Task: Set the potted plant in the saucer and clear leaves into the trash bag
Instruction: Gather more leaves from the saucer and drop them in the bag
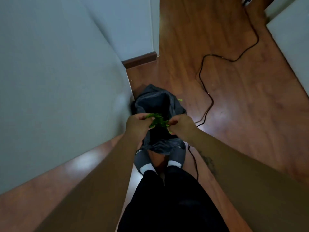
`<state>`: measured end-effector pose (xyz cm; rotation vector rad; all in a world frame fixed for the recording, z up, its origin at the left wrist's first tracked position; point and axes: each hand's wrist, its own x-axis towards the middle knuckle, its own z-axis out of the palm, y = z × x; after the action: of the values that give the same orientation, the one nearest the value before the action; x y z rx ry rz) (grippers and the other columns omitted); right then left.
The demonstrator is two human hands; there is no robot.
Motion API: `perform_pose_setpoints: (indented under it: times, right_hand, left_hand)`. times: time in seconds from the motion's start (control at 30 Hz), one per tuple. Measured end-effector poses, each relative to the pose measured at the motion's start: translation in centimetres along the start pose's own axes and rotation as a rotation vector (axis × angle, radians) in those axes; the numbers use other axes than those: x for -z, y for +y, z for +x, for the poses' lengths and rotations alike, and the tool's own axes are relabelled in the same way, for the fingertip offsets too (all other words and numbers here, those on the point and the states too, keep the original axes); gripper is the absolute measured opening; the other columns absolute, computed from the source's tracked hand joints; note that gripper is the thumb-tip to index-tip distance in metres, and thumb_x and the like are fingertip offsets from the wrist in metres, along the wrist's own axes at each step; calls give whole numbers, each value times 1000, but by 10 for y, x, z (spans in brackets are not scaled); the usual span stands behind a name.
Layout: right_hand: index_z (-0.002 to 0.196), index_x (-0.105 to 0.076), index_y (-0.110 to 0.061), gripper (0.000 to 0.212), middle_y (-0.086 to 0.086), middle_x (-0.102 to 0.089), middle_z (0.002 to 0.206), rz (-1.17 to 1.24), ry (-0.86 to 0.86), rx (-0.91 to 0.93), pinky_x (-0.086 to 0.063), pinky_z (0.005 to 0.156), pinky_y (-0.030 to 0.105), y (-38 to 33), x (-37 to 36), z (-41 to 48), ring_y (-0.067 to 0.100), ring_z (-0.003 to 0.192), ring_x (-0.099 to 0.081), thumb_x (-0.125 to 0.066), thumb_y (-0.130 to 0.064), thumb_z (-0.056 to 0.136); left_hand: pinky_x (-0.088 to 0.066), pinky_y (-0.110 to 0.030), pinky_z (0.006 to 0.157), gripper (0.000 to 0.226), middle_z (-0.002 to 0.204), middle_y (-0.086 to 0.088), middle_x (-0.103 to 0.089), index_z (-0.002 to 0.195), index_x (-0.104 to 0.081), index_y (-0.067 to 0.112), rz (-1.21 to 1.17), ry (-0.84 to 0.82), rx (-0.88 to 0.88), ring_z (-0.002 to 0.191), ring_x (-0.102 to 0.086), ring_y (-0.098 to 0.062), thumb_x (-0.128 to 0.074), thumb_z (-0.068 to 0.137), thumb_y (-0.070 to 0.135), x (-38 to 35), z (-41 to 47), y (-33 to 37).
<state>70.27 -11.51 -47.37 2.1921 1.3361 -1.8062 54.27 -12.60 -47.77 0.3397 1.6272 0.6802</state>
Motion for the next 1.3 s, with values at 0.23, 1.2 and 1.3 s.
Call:
perform_pose_setpoints:
  times: [0.23, 1.2, 1.3]
  right_hand:
    - [124, -61, -10, 40, 8, -63, 123, 40, -49, 31, -45, 89, 21, 25, -23, 20, 18, 110, -59, -64, -6, 85]
    - [97, -66, 5, 11, 11, -65, 78, 539, 100, 517, -57, 60, 20, -235, 164, -191, 17, 66, -63, -62, 0, 88]
    - [94, -68, -3, 8, 13, -69, 87, 500, 72, 582, -57, 67, 25, -272, 169, -208, 20, 76, -67, -66, -7, 87]
  left_hand:
    - [-51, -14, 63, 13, 81, 11, -73, 88, -71, 26, 118, -47, 33, 76, -68, -2, -68, 88, 13, 1, 26, -18]
    - [-60, -29, 78, 14, 92, -18, -73, 98, -68, 1, -152, -26, -545, 84, -73, -28, -69, 87, 9, 2, -220, 276]
    - [-59, -30, 82, 11, 96, -14, -75, 96, -70, 9, -160, 5, -627, 87, -74, -25, -70, 87, 15, 27, -243, 306]
